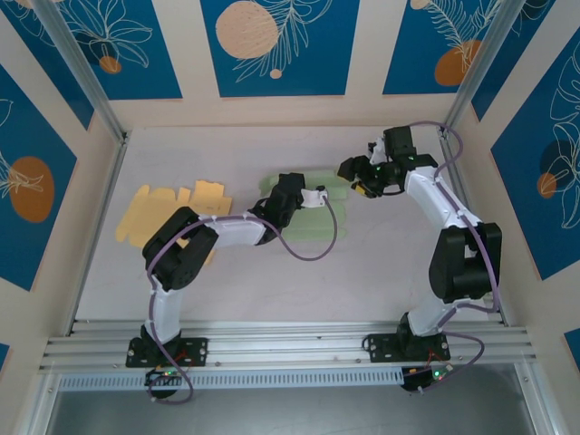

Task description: Fold the paper box

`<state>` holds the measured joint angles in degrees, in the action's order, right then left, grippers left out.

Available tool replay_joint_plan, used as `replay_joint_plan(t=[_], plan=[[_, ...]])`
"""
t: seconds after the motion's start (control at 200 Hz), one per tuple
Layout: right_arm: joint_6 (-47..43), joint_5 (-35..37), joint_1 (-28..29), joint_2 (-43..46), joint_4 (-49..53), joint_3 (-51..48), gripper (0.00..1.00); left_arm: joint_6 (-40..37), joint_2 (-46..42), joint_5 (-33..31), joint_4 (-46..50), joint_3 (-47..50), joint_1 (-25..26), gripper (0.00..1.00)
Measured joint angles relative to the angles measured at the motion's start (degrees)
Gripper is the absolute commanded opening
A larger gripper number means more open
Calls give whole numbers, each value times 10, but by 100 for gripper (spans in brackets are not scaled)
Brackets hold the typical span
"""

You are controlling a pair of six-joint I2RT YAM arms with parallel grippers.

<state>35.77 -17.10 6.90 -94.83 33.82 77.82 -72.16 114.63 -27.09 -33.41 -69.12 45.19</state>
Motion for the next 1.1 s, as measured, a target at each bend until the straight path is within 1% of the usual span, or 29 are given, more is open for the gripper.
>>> replay_joint_plan(t=[0.14,0.25,0.34,0.445,0.58,0.92,1.1], plan=[[0,0,3,-28,0,25,62,0,0,0,0,0,0,0],[0,9,5,-37,-2,24,58,2,0,0,0,0,0,0],[2,11,0,-37,-20,-2,57,5,0,0,1,0,0,0],[4,12,-12,-37,-44,-54,57,14,0,0,8,0,0,0],[6,14,-23,-42,-68,-99,53,26,2,0,18,-2,0,0],[13,26,-28,-128,-171,-104,50,48,17,5,53,-30,-5,0],[18,32,-29,-166,-194,-104,49,48,24,7,62,-40,-5,0]])
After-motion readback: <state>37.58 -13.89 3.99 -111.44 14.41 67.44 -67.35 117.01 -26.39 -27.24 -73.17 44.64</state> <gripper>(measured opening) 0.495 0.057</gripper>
